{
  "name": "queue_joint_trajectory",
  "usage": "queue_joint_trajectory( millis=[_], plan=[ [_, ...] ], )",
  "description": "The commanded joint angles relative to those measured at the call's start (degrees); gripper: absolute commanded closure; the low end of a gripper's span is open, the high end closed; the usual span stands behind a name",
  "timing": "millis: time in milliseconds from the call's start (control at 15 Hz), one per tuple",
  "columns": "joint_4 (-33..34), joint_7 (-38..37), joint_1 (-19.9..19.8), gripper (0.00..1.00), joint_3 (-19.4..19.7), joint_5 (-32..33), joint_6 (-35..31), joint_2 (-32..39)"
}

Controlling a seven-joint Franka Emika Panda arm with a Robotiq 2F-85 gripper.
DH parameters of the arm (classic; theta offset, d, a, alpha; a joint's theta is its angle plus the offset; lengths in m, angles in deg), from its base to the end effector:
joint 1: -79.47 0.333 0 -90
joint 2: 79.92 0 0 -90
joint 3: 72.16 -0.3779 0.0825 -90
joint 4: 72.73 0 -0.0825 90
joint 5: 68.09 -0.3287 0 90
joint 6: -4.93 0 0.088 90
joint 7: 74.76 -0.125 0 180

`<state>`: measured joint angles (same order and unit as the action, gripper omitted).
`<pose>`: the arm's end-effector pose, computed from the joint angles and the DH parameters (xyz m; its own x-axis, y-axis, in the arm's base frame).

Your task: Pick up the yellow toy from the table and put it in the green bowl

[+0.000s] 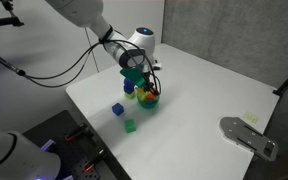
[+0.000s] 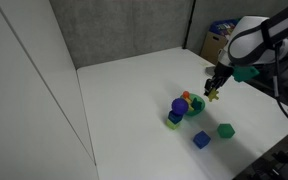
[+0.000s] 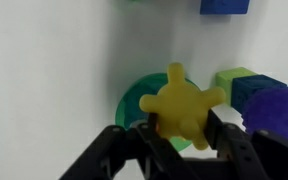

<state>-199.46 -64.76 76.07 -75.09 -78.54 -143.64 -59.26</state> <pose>0.5475 -0.0075 0.3020 0.9995 0.0063 0.0305 0.0097 -0.9937 -0.1119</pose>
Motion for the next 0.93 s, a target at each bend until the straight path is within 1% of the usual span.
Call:
queue_joint_trajectory(
  millis=[0,533,600,667,733,800,867],
  plan=[
    [7.2,-3.9,1.8,0.79,0.7,2.6,0.8,5.8],
    [21.2,-5.7,2.7,0.79,0.8,5.1,3.6,17.7],
    [22.5,-5.5,2.4,0.29,0.6,4.9,4.3,18.8],
    [23.5,-5.5,2.4,0.27,0.6,4.9,4.7,19.7],
    [24.4,-5.4,2.3,0.22,0.6,4.9,5.3,20.4],
    [25.2,-5.2,2.2,0.13,0.6,4.9,5.8,20.9],
    [25.6,-5.1,2.0,0.06,0.5,4.8,6.5,21.0]
  ],
)
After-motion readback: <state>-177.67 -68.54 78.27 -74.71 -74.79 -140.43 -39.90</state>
